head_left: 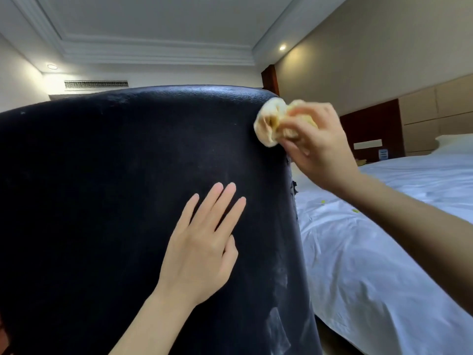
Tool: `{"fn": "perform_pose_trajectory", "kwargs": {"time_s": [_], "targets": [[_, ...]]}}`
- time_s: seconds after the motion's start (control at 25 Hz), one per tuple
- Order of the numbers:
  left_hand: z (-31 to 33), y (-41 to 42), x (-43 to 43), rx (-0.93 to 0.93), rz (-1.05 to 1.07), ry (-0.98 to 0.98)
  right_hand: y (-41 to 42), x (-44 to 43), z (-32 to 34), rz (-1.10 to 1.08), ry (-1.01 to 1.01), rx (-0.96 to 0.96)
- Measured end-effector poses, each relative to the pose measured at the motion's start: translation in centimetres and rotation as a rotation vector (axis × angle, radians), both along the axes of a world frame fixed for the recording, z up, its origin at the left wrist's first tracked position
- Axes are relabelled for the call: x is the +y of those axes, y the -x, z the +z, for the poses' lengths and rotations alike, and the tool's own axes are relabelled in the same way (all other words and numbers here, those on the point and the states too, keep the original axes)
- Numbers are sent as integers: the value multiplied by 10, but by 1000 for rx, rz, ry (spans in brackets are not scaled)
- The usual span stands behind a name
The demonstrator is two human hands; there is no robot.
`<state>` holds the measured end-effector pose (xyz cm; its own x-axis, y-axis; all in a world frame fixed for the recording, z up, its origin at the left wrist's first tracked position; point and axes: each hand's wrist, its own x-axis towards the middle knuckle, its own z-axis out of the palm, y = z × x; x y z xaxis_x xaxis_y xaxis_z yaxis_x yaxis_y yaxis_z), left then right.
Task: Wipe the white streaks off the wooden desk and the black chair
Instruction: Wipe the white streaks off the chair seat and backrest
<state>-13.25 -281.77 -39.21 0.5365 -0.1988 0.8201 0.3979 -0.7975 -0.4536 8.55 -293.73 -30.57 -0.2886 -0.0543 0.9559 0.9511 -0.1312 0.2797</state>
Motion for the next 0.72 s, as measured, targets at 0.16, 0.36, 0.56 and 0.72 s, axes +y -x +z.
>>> {"fn": "perform_pose_trajectory", "kwargs": {"time_s": [0.16,0.36,0.56,0.72], "targets": [[-8,-9,7,100,215,45,9,18,4,83,-43,123],[-15,-11,14,109,278,34,13,41,-70,214,-38,228],[-18,-10,18,132,303,32,18,51,-139,204,38,251],[-23,-8,18,144,330,38,11,42,-203,140,250,187]]}}
